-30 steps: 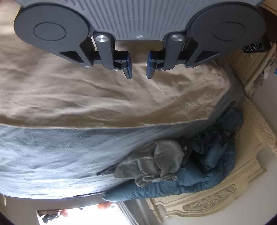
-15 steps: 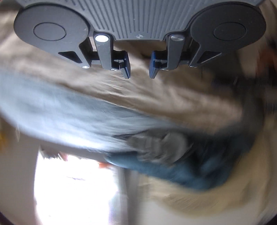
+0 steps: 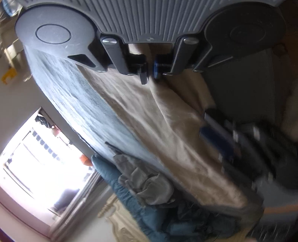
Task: Fold clothes
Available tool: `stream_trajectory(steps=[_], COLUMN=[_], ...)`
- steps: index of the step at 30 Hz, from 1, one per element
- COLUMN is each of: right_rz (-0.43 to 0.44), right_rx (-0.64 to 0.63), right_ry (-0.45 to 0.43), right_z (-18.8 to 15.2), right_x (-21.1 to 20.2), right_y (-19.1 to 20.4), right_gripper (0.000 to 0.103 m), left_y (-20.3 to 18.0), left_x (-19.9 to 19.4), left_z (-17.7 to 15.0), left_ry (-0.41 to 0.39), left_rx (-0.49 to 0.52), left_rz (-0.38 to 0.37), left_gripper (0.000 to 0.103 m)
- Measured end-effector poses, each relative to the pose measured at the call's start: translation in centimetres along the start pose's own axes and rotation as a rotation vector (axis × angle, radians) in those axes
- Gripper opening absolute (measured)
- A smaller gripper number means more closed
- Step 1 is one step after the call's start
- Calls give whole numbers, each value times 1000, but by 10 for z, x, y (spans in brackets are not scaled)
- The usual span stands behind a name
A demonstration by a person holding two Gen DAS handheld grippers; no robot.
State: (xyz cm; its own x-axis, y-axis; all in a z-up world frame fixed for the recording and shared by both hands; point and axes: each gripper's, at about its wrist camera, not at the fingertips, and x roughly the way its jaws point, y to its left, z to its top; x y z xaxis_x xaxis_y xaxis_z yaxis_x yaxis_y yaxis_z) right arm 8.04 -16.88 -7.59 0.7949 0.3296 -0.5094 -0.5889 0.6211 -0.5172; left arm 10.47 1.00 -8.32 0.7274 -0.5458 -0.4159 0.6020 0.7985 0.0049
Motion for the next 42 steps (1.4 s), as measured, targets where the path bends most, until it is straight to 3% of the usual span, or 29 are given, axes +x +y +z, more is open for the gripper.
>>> stream_trajectory(steps=[6, 10, 15, 18, 21, 24, 31, 34, 39, 42], right_rz=[-22, 10, 32, 33, 29, 32, 2, -26, 17, 67], right_rx=[-9, 97, 133, 136, 124, 97, -76, -107, -33, 121], right_ry=[-45, -62, -58, -62, -74, -80, -14, -8, -24, -78], right_z=[-5, -2, -5, -8, -8, -11, -35, -36, -24, -15], right_x=[-16, -20, -19, -21, -23, -26, -15, -17, -45, -58], right_y=[1, -17, -21, -21, -21, -20, 14, 20, 0, -20], right_gripper=[4, 4, 4, 4, 4, 4, 3, 4, 8, 8], left_y=[-14, -26, -29, -34, -36, -39, -35, -30, -25, -26], left_x=[-8, -13, -8, -7, -14, -26, -24, -24, -22, -23], left_z=[2, -1, -3, -5, -4, -4, -24, -26, -26, -28], left_ry=[-35, -42, -52, -64, -98, -127, -28, -24, -29, -34], left_rx=[48, 116, 96, 120, 131, 138, 136, 114, 78, 73], left_rz=[87, 124, 187, 234, 254, 242, 143, 120, 102, 99], left_gripper=[30, 30, 29, 12, 4, 0, 0, 0, 1, 1])
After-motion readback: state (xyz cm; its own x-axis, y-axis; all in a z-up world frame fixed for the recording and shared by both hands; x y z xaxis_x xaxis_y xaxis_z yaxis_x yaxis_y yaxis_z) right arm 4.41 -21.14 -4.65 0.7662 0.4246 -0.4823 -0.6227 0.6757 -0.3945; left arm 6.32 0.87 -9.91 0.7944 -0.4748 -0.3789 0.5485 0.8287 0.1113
